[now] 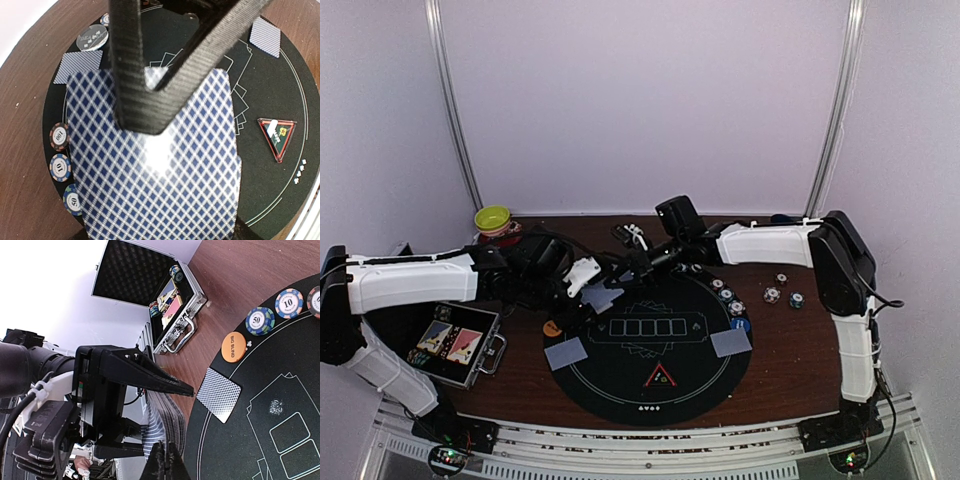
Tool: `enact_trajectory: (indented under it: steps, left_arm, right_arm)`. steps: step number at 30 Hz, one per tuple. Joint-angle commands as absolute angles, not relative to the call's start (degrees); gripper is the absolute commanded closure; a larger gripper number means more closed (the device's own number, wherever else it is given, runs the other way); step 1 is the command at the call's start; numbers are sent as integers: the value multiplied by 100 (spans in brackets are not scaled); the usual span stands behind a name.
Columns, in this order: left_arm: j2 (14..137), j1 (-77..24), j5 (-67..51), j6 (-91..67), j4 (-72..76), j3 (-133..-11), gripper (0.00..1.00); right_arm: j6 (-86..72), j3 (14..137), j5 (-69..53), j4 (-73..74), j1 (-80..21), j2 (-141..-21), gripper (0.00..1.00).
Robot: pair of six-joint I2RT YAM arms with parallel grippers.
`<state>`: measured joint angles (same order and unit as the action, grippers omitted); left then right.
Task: Distribute texas hold em gaming equipment
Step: Pick up the poker card from the face-down deck piles, then distribute the poker card in the small blind area.
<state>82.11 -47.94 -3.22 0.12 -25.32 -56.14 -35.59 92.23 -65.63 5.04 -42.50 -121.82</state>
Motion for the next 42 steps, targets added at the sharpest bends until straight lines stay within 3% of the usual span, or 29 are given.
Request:
enact_trajectory:
  steps: [1,11,19,28,42]
  left_arm:
    - [8200,-4790,-373,70,-2296,-5675,36]
    - [8183,-4797,-346,66,-2295,-5664,36]
    - [8140,-4790,-263,54,-2295,-5653,36]
    - [8095,-4790,-223,61,-2296,-5656,36]
    - [7989,-4792,-212,68,-2318,-5664,36]
  right_arm:
    - [-3516,9112,-6466,473,-4054,-11882,100]
    - [-3372,7809,-6471,-25,-3300,-10976,100]
    - [-731,7031,-6544,2617,-2458,-10560,100]
    - [663,5754,-6164,3543,-1080,-10018,100]
    - [1083,5349,-5494,3570,-928,-9416,100]
